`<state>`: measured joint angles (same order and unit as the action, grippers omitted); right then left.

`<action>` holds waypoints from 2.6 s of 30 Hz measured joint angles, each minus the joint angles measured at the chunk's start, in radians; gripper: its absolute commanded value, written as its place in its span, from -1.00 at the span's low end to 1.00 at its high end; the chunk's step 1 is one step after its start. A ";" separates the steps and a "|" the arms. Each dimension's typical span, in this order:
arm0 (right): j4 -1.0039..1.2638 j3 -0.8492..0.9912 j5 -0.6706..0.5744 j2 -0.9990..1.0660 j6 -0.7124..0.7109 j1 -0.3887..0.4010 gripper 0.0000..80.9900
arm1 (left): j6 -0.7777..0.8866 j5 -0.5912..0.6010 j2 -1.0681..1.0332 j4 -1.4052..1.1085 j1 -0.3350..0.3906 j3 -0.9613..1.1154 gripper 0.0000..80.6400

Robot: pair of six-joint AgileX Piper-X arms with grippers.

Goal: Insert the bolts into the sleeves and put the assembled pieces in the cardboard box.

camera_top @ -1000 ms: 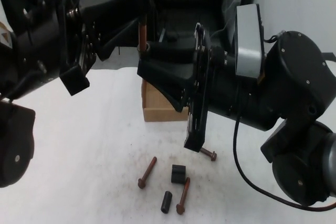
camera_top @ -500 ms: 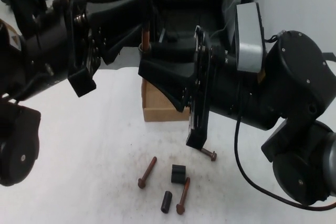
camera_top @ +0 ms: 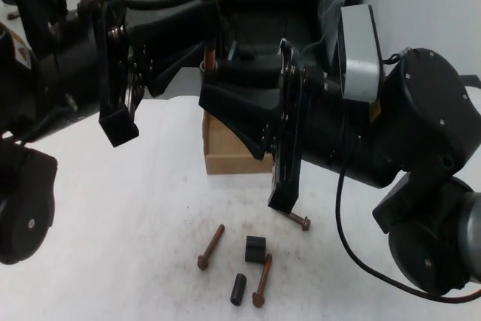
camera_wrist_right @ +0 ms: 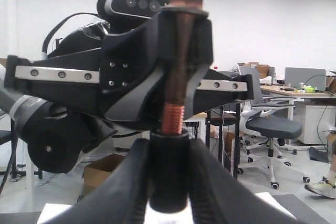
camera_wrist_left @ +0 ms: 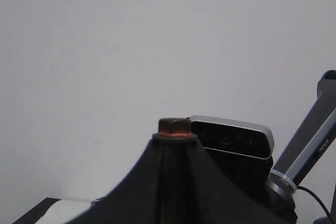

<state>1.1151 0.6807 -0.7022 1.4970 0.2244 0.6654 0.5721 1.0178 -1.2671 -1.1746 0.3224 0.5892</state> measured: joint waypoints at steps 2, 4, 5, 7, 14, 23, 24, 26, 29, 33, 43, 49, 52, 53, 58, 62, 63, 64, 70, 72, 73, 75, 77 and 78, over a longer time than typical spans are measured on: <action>0.005 0.000 0.000 0.000 0.005 0.000 -0.98 | -0.005 0.003 0.000 0.002 0.001 0.002 -0.61; 0.017 0.000 0.000 0.000 0.009 0.000 -0.98 | -0.022 0.013 0.002 0.010 -0.001 0.003 -0.28; 0.024 0.000 0.000 0.000 0.008 0.000 -0.98 | -0.020 0.020 0.002 0.018 -0.002 0.003 -0.12; 0.031 0.000 0.000 0.000 0.008 0.000 -0.98 | -0.016 0.027 0.000 0.029 -0.002 0.003 0.08; 0.051 0.000 -0.007 -0.002 0.008 0.000 -0.98 | -0.001 0.026 0.000 0.037 -0.002 0.000 0.12; 0.020 0.000 -0.008 -0.004 0.011 0.000 -0.98 | 0.004 0.023 0.022 0.046 -0.002 0.000 0.12; 0.013 0.000 -0.008 -0.004 0.011 0.000 -0.98 | 0.004 0.023 0.032 0.046 -0.002 0.000 0.12; 0.004 0.000 -0.011 -0.004 0.011 0.000 -0.98 | 0.006 0.023 0.051 0.046 -0.002 0.000 0.12; -0.002 0.000 -0.012 -0.004 0.011 0.000 -0.98 | 0.022 0.023 0.075 0.046 -0.002 0.000 0.12; -0.005 0.000 -0.015 -0.004 0.011 0.000 -0.98 | 0.033 0.023 0.083 0.051 -0.002 0.000 0.12; -0.008 0.000 -0.016 -0.004 0.013 0.000 -0.98 | 0.033 0.052 0.083 0.132 -0.002 0.000 0.12; -0.005 0.000 -0.016 -0.004 0.015 0.000 -0.98 | 0.033 0.052 0.083 0.141 -0.002 0.000 0.12; -0.005 0.000 -0.016 -0.004 0.015 0.000 -0.98 | 0.033 0.024 0.083 0.091 -0.002 0.000 0.12; -0.009 0.000 -0.016 -0.004 0.015 0.000 -0.98 | 0.033 0.002 0.083 0.055 -0.002 0.000 0.12; -0.077 0.000 0.024 -0.004 0.015 0.000 -0.98 | 0.033 -0.131 0.094 -0.053 -0.009 0.000 -0.51; -0.132 0.000 0.098 -0.004 0.015 -0.004 -0.98 | 0.048 -0.208 0.115 -0.075 -0.038 0.000 -0.99; -0.152 0.002 0.110 -0.004 0.015 -0.009 -0.98 | 0.059 -0.215 0.122 -0.078 -0.047 0.000 -0.99; -0.187 0.006 0.121 -0.004 0.015 -0.015 -0.98 | 0.076 -0.219 0.129 -0.079 -0.056 0.000 -0.99; -0.593 0.128 0.176 -0.004 0.026 -0.085 -0.98 | 0.176 -0.192 0.195 0.045 -0.096 -0.018 -0.99; -0.792 0.208 0.257 -0.003 0.014 -0.108 -0.98 | 0.168 -0.140 0.261 0.243 -0.108 -0.048 -0.99; -0.888 0.245 0.296 -0.002 -0.006 -0.117 -0.98 | 0.149 -0.133 0.288 0.338 -0.110 -0.061 -0.99; -1.065 0.340 0.387 0.006 -0.091 -0.139 -0.98 | 0.072 -0.143 0.342 0.531 -0.110 -0.087 -0.99; -1.198 0.435 0.452 0.018 -0.175 -0.158 -0.98 | -0.032 -0.197 0.397 0.782 -0.110 -0.100 -0.99; -1.265 0.487 0.481 0.031 -0.202 -0.167 -0.98 | -0.078 -0.234 0.424 0.901 -0.111 -0.103 -0.99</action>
<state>-0.1497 1.1681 -0.2211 1.5284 0.0221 0.4981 0.4938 0.7841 -0.8434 -0.2733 0.2118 0.4862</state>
